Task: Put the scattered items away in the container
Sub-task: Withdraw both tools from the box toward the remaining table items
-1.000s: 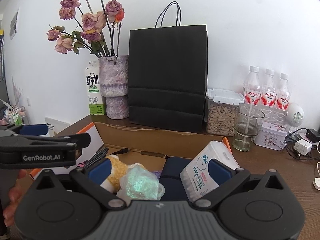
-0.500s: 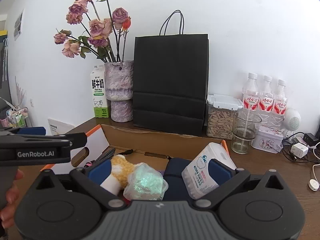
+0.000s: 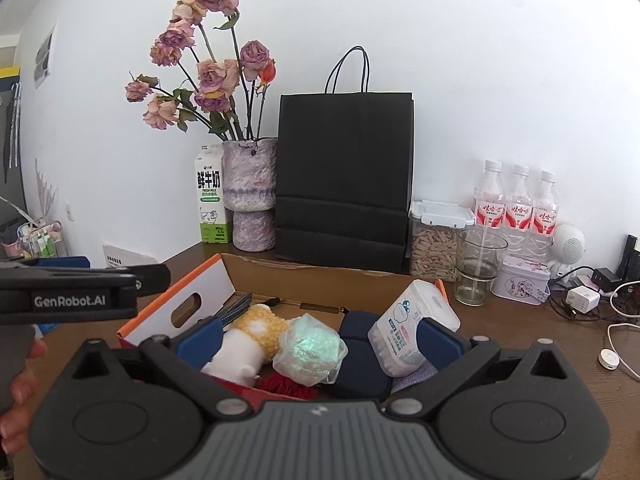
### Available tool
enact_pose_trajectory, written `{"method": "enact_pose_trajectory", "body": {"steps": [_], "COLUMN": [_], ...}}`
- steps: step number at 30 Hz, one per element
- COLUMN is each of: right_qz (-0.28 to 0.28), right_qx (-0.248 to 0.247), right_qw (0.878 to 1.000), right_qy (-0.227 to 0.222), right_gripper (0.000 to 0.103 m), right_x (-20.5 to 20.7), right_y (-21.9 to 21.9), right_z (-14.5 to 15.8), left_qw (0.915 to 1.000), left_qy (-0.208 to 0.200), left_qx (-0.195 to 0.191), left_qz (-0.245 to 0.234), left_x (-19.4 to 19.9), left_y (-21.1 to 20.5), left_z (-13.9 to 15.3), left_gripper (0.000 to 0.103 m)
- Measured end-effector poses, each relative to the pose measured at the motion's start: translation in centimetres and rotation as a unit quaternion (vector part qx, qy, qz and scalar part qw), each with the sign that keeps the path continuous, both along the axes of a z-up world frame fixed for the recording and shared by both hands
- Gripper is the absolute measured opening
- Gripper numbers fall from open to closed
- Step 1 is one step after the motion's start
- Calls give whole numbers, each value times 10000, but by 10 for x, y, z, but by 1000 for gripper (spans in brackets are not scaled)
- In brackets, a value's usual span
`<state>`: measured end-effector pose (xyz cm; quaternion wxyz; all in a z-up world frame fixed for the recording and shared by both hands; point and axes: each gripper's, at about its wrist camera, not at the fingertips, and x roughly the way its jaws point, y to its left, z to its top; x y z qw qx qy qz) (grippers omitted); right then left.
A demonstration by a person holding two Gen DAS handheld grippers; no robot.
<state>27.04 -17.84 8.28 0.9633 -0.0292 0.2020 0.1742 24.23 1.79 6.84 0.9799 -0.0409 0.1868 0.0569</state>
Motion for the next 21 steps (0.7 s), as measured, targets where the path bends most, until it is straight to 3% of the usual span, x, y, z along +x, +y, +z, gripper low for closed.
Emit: {"method": "enact_pose_trajectory", "body": {"steps": [11, 21], "right_qz": [-141, -197], "right_qx": [-72, -90], "right_qw": [9999, 9991], "right_qy": [68, 377], "right_gripper": [103, 103], "right_x": [-38, -73], "right_y": [-21, -43], "right_z": [-6, -33], "left_qw": [9999, 9992], "left_qy": [27, 376], "left_qx": [91, 91], "left_qz": [-56, -43], "left_x": [-31, -61], "left_y": [-2, 1], "left_z": [-1, -24], "left_gripper": [103, 103]}}
